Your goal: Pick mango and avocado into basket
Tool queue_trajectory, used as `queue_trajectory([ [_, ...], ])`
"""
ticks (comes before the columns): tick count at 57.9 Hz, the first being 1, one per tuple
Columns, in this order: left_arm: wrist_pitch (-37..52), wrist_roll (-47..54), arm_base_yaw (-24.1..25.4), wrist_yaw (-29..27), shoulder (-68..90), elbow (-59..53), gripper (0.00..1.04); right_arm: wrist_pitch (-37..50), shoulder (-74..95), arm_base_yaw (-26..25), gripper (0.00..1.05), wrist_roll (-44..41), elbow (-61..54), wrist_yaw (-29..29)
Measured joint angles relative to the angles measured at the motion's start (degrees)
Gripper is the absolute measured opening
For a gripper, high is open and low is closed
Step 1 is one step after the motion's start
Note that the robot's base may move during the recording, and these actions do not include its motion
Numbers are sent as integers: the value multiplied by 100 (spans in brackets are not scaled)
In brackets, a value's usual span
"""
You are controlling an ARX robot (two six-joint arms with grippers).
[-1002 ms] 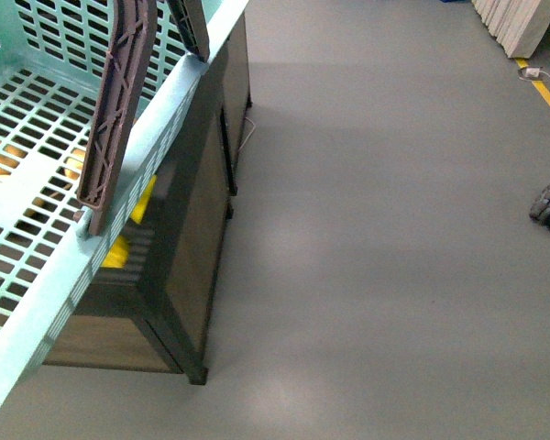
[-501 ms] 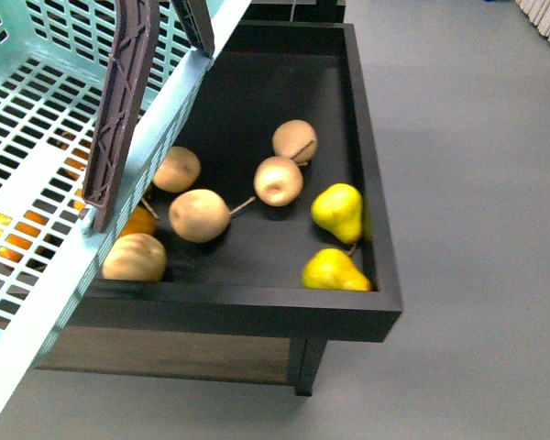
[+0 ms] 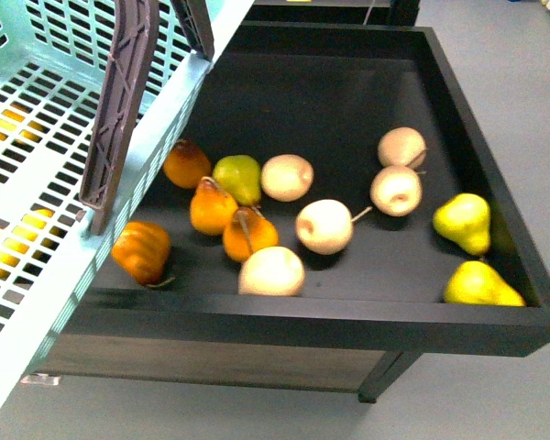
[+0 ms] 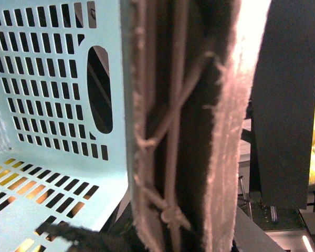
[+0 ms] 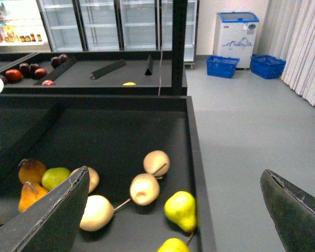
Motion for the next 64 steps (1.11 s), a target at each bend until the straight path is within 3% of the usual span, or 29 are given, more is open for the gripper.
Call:
queue_trajectory([
  [64,0,2,0,24,0,0,16,-2,-2,-2,96,2,0,15],
])
